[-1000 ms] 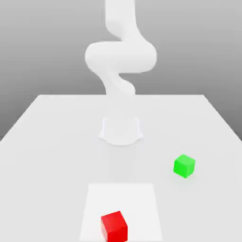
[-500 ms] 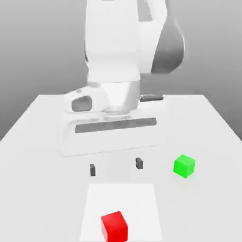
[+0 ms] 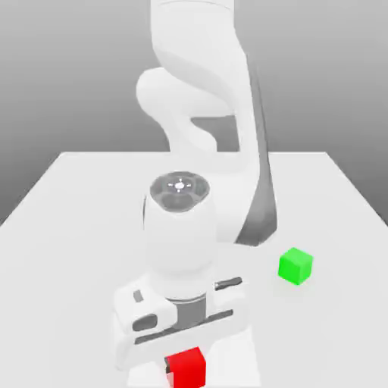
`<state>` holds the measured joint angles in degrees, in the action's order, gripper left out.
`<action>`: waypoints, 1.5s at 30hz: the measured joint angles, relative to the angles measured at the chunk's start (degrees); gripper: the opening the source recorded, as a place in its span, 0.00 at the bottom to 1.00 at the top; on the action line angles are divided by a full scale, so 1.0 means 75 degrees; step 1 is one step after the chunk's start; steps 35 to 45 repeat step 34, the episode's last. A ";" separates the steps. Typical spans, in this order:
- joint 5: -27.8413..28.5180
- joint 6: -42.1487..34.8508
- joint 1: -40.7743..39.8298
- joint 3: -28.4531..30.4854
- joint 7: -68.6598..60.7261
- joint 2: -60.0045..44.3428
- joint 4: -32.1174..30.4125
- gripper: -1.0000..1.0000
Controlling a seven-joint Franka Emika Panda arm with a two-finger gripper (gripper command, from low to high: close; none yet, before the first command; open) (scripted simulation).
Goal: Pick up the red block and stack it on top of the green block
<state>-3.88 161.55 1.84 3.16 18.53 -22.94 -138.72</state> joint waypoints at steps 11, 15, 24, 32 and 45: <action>-0.0550 -0.1187 0.1167 -0.0938 0.0041 0.2583 -0.1370 0.00; -0.1007 -0.1236 0.2272 -0.1410 0.0081 0.3642 -0.2354 0.00; -0.1072 -0.0963 0.3551 -0.2784 0.0711 0.5324 -0.4315 0.00; 0.0146 0.0971 0.2990 -0.3072 0.1554 0.3386 -0.4335 1.00; 0.0146 0.0971 0.2991 -0.3072 0.1554 0.3386 -0.4335 1.00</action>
